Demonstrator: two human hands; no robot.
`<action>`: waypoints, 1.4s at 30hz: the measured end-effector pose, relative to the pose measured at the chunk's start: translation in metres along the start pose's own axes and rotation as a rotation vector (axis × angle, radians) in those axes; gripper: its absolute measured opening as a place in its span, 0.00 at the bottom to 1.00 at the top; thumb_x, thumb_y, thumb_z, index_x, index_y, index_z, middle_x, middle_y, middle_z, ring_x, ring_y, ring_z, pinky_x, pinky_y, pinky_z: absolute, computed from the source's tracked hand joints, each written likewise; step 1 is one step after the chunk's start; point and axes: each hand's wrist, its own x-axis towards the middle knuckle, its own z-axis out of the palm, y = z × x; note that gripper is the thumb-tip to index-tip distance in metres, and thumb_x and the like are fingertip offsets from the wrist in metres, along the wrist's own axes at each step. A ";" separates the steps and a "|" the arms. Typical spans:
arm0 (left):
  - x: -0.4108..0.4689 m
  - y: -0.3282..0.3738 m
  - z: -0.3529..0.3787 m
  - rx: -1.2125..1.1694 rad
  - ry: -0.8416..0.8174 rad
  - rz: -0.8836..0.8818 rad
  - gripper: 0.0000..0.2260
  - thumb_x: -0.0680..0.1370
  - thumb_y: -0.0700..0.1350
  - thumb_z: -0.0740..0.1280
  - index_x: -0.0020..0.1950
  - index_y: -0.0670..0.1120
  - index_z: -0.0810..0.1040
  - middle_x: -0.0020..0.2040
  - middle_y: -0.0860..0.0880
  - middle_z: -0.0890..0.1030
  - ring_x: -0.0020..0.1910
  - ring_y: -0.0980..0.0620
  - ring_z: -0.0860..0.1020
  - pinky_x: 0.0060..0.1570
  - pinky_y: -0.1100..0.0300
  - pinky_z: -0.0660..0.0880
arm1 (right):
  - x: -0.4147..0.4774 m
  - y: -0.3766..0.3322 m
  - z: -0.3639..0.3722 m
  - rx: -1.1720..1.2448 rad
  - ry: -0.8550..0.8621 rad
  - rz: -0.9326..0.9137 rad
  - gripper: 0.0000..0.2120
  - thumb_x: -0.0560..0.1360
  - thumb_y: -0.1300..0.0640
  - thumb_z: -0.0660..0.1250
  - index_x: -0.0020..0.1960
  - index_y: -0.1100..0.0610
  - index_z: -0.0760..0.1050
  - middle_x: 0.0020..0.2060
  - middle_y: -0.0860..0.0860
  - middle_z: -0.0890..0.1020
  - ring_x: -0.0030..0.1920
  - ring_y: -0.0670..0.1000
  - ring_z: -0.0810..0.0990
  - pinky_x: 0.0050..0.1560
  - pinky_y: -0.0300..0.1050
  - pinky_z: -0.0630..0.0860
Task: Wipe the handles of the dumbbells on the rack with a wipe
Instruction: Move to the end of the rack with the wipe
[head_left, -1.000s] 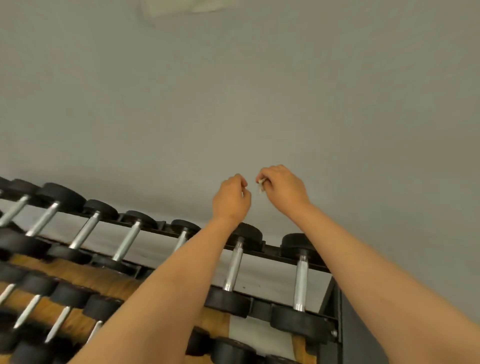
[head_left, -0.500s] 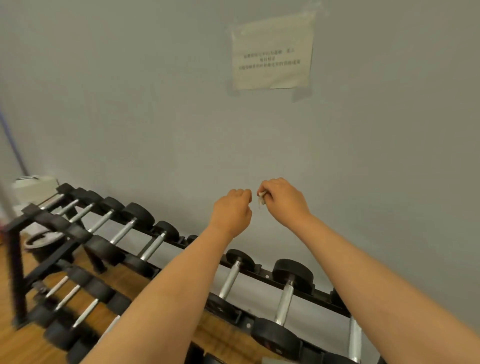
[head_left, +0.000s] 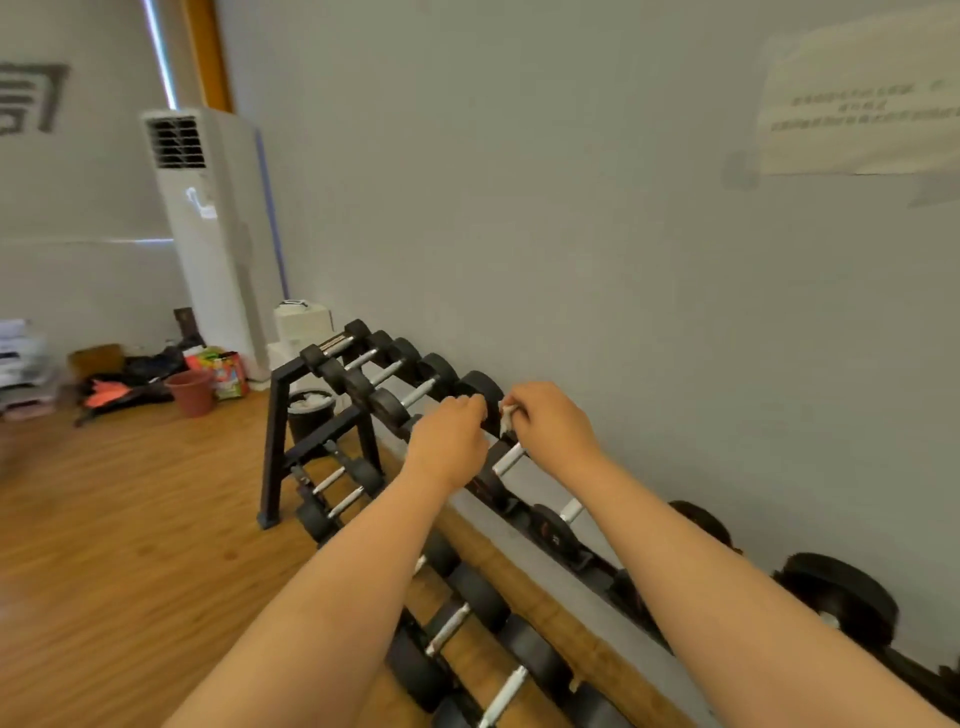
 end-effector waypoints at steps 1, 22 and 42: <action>-0.010 -0.022 -0.007 0.005 0.009 -0.030 0.05 0.79 0.42 0.59 0.54 0.45 0.71 0.48 0.48 0.75 0.45 0.48 0.74 0.40 0.54 0.72 | 0.005 -0.019 0.018 0.021 -0.020 -0.034 0.08 0.79 0.60 0.59 0.50 0.55 0.77 0.48 0.51 0.78 0.49 0.51 0.75 0.44 0.47 0.74; -0.079 -0.275 0.029 0.044 -0.133 -0.347 0.02 0.79 0.43 0.59 0.51 0.46 0.70 0.45 0.50 0.71 0.47 0.47 0.74 0.38 0.57 0.68 | 0.075 -0.136 0.296 0.239 -0.360 -0.124 0.07 0.78 0.59 0.60 0.48 0.53 0.77 0.45 0.49 0.79 0.48 0.50 0.75 0.46 0.57 0.78; 0.158 -0.446 0.115 0.102 -0.147 -0.285 0.07 0.80 0.43 0.59 0.56 0.45 0.72 0.52 0.48 0.76 0.51 0.49 0.74 0.38 0.59 0.64 | 0.337 -0.076 0.410 0.228 -0.292 -0.026 0.08 0.80 0.59 0.60 0.50 0.56 0.78 0.44 0.51 0.80 0.47 0.50 0.77 0.50 0.52 0.78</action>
